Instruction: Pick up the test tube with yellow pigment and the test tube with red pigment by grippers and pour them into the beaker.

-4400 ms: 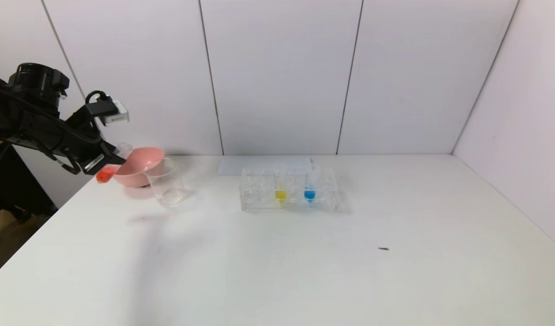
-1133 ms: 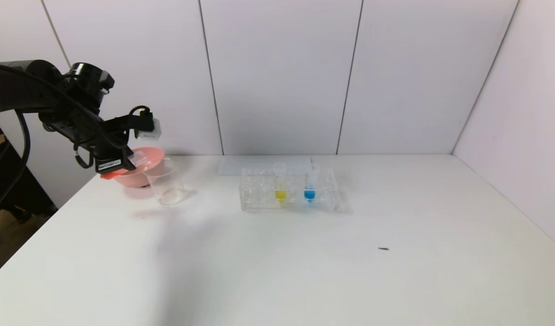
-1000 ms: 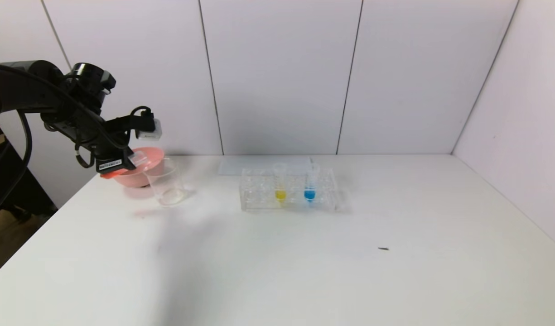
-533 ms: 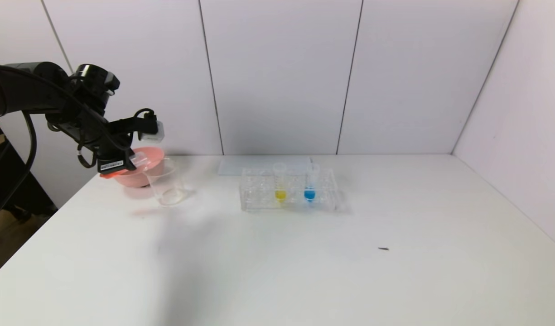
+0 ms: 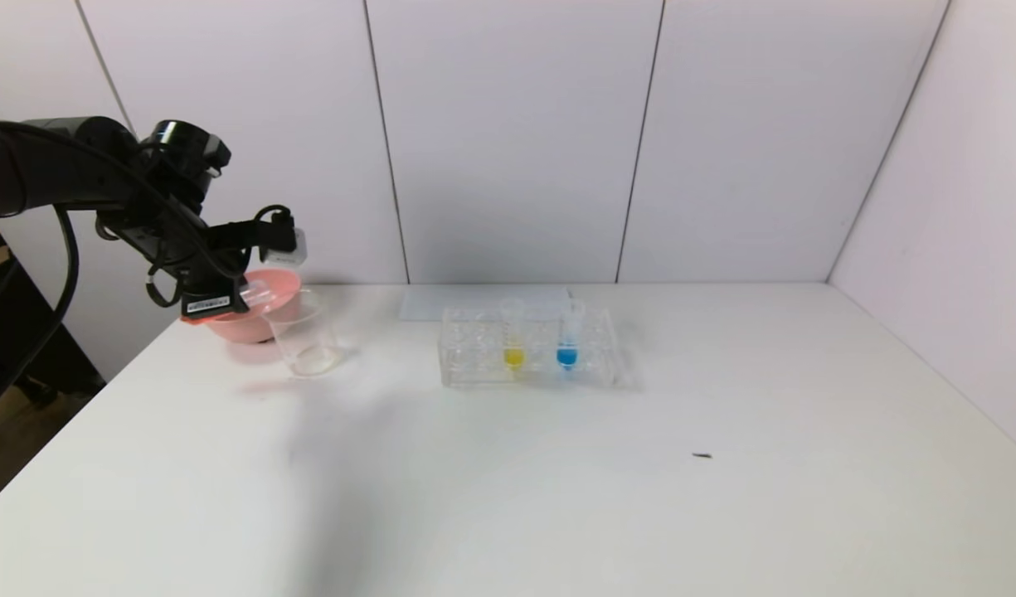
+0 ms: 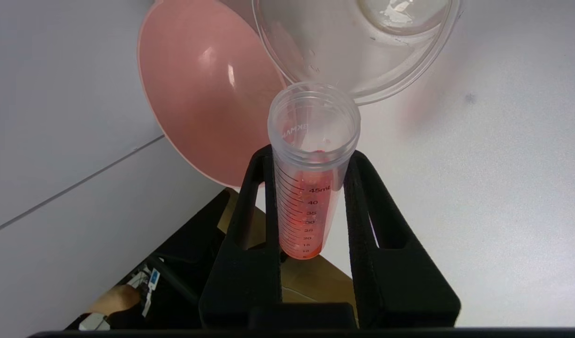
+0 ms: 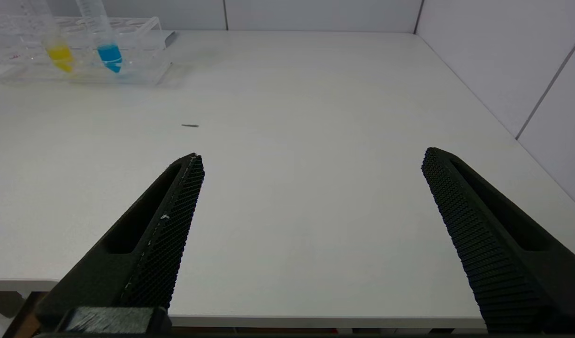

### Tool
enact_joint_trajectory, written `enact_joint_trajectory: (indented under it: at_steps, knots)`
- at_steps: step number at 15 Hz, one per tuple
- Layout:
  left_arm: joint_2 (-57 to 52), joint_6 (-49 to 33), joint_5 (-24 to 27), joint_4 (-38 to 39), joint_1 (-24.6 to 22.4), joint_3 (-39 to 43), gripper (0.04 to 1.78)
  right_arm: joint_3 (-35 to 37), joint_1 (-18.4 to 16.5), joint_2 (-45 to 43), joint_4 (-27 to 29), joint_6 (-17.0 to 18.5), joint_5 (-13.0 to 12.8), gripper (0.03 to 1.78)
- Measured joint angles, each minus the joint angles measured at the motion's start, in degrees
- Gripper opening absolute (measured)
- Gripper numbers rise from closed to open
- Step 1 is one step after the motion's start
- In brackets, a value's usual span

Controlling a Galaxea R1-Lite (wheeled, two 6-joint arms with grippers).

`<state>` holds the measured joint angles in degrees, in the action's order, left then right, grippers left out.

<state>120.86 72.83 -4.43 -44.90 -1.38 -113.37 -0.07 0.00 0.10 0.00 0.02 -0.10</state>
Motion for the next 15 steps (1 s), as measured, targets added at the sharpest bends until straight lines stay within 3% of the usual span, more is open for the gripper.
enact_joint_trajectory:
  at_steps: [15]
  knots:
    - [0.5, 1.6, -4.3, 0.6, 1.6, 0.0, 0.43, 0.0, 0.0, 0.0, 0.0, 0.0, 0.0, 1.7]
